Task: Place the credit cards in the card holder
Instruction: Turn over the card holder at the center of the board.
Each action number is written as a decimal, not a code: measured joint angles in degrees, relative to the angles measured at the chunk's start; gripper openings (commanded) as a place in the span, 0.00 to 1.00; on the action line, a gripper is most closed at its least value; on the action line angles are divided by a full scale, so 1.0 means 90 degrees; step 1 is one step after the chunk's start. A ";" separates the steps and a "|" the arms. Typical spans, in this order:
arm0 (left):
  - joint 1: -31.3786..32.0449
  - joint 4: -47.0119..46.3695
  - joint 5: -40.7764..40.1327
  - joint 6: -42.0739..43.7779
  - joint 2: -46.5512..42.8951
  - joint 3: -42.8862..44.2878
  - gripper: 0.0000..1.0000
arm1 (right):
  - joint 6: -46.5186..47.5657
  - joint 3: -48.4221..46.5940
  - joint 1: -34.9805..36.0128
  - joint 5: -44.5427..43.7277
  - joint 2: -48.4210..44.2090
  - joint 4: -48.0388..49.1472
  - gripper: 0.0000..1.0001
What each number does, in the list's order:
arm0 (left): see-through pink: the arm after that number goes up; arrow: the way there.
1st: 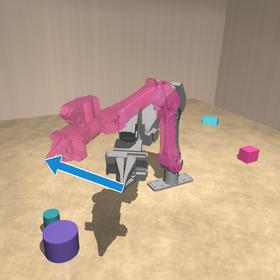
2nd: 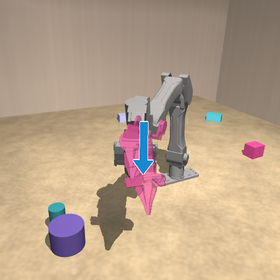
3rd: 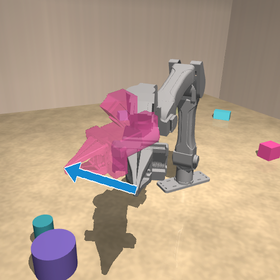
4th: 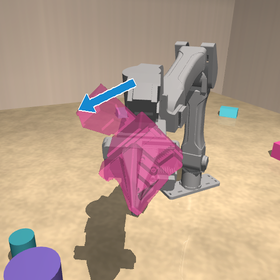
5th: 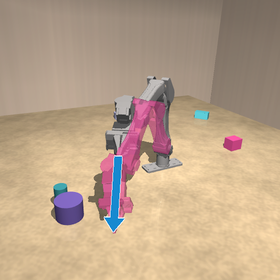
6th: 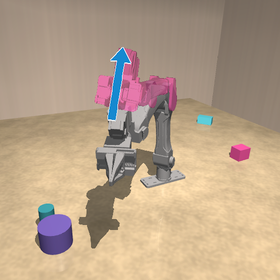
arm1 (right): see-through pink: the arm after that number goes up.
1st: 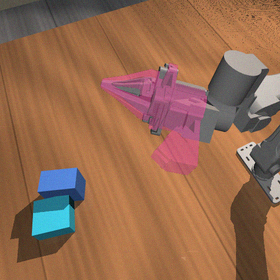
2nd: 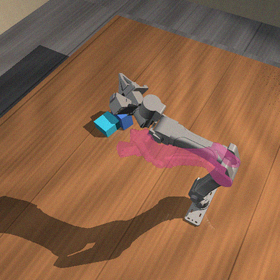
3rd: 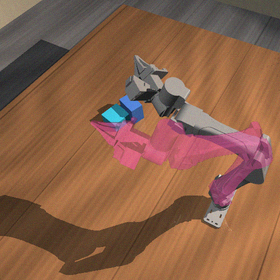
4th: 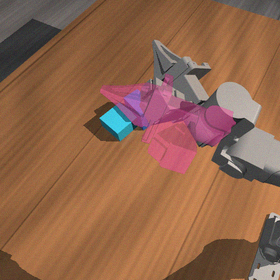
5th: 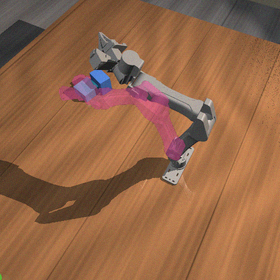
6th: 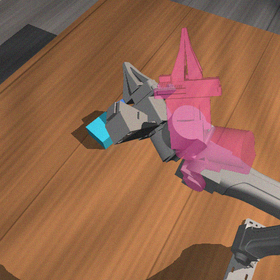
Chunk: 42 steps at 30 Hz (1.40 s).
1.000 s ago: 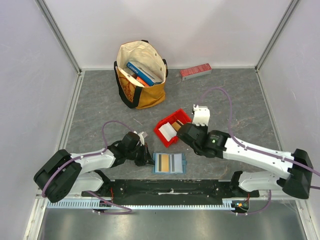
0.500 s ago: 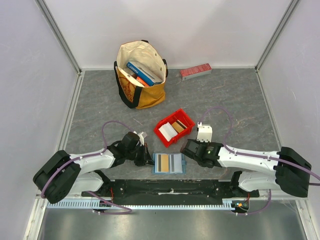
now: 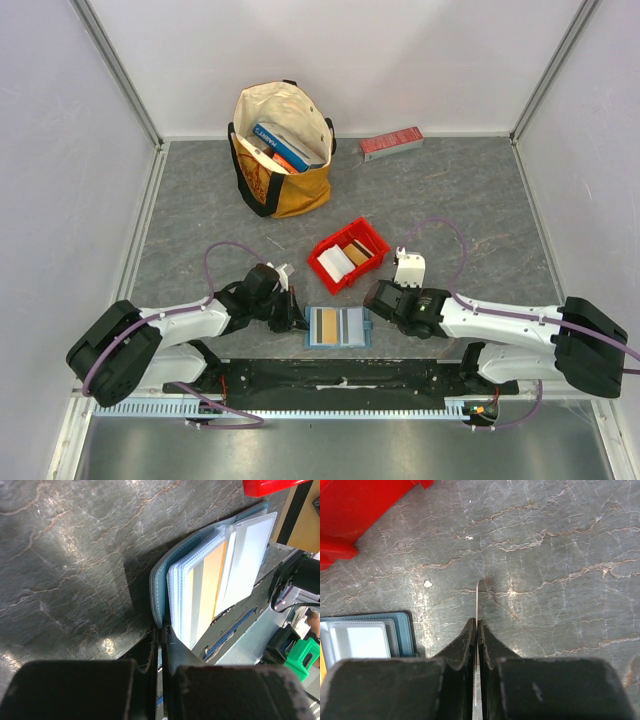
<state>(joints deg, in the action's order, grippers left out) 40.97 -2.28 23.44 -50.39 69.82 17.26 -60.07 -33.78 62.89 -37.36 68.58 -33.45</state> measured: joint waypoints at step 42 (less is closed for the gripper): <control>0.0000 0.0061 0.0107 -0.0017 -0.0646 -0.0046 0.02 | -0.0274 -0.1336 0.2334 -0.1294 0.1753 0.2883 0.00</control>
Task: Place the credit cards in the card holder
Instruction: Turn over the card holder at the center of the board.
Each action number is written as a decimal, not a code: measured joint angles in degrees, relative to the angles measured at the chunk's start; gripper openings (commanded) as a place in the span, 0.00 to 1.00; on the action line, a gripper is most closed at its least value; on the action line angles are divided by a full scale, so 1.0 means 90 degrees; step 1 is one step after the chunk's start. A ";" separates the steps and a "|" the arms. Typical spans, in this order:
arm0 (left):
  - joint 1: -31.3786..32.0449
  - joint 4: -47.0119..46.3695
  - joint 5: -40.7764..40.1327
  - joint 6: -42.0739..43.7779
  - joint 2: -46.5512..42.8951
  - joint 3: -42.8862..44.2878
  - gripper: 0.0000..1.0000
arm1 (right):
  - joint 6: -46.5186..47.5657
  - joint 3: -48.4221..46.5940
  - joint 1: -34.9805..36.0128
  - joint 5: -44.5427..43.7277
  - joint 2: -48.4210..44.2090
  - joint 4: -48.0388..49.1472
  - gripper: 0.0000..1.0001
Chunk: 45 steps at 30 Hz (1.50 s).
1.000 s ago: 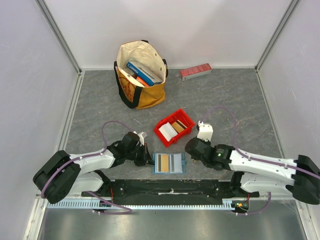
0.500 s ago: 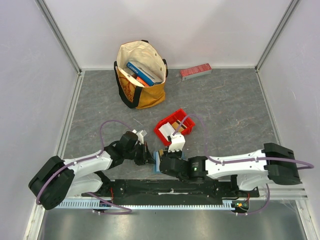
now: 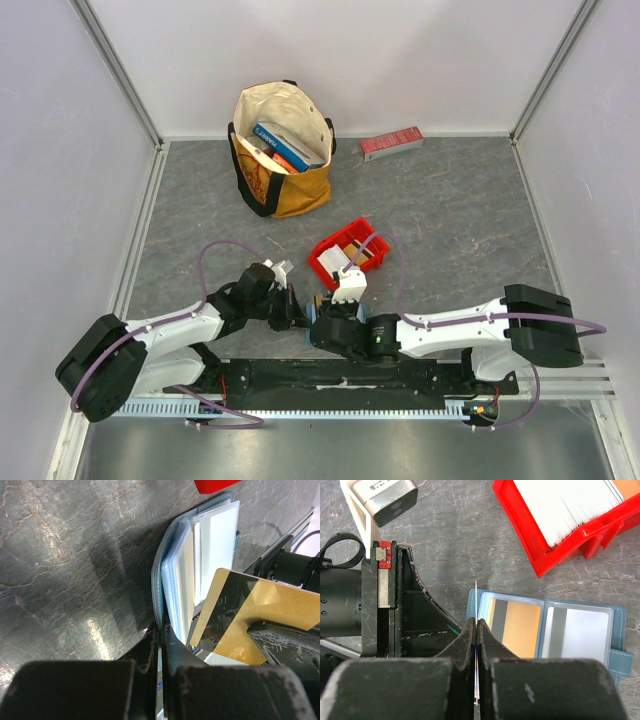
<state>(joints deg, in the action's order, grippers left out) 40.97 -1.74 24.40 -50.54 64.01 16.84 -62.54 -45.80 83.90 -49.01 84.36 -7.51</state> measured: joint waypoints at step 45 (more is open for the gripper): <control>0.0000 0.0046 0.0024 0.0000 -0.0219 -0.0022 0.02 | 0.0053 -0.0624 -0.0032 -0.0041 0.0457 -0.0573 0.00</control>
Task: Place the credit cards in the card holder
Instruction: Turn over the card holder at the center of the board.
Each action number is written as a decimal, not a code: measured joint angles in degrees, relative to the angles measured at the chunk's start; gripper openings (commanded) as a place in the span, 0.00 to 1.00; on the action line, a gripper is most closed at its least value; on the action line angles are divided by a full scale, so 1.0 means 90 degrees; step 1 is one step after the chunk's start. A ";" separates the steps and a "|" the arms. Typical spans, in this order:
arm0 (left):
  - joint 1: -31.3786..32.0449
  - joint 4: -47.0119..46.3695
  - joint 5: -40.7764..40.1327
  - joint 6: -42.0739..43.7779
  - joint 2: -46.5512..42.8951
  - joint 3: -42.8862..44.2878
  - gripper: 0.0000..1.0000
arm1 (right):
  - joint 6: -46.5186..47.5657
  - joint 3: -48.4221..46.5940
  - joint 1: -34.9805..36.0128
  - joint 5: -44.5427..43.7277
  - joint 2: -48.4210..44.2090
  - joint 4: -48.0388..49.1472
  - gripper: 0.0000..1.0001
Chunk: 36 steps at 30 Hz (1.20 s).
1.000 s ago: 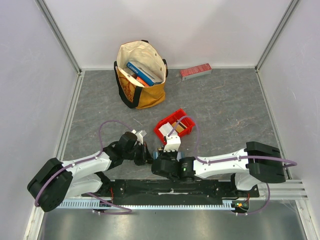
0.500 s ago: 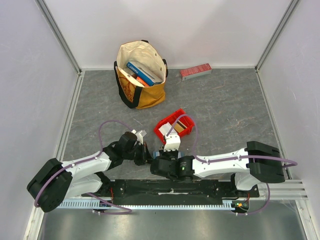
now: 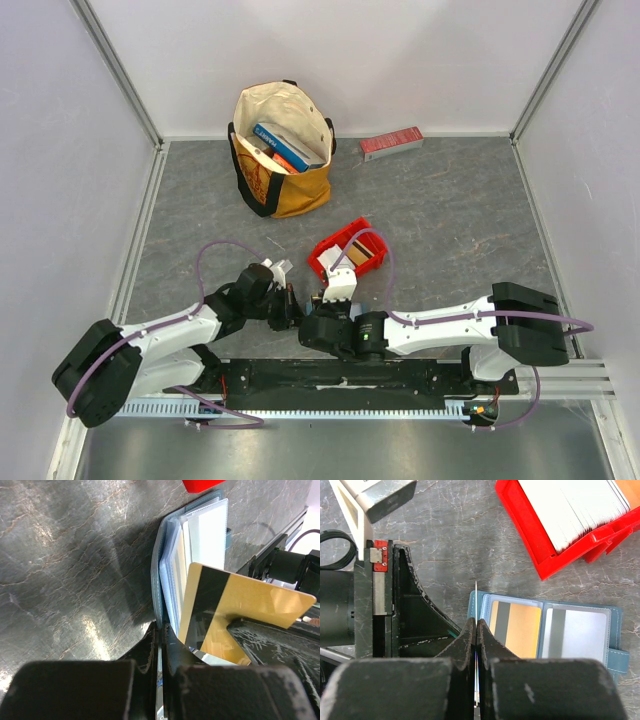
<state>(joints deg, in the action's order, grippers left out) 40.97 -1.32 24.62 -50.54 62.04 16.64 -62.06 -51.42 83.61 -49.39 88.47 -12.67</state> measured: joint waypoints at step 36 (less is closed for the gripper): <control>0.0000 0.0058 -0.0192 0.0007 0.0527 -0.0109 0.02 | -0.0313 0.0954 -0.0221 0.0002 -0.1836 -0.0957 0.00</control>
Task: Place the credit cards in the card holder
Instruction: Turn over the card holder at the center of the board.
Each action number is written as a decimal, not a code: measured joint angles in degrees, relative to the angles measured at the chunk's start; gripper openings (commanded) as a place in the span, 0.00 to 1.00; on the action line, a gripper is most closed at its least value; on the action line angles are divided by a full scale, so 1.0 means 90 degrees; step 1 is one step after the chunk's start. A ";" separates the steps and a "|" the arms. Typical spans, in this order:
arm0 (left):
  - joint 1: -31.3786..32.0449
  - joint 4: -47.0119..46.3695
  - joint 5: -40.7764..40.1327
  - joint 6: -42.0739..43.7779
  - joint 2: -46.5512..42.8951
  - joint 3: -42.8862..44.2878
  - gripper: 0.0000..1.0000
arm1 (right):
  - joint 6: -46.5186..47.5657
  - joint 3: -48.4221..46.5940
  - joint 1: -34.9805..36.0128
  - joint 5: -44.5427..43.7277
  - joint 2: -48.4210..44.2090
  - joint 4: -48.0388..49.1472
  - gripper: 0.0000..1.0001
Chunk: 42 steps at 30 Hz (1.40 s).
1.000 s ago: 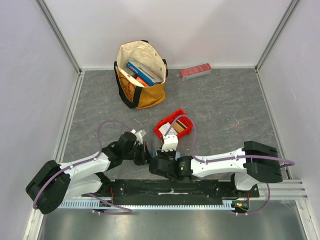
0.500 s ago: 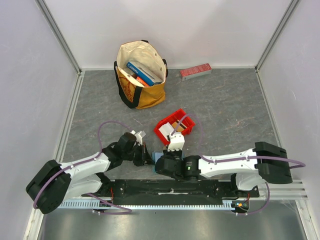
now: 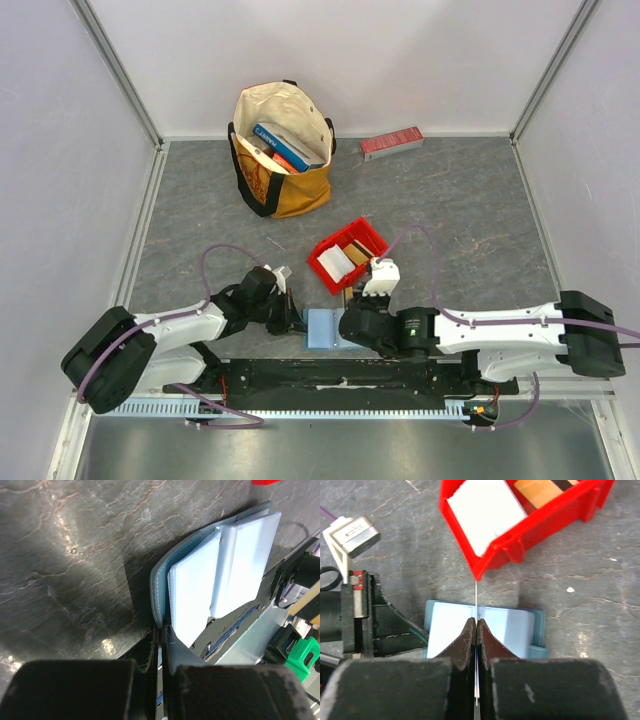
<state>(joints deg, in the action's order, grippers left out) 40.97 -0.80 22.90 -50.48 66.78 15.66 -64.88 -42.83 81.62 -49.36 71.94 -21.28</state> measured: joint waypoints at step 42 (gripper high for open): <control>-0.0002 -0.0321 0.0090 0.0000 0.0204 -0.0015 0.02 | -0.0109 0.0459 -0.0721 0.1365 0.0335 -0.0588 0.00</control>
<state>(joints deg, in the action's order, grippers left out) 40.95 -3.68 23.70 -50.48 68.62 15.53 -65.87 -38.70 75.13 -37.08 74.96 -26.57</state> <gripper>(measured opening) 0.032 0.007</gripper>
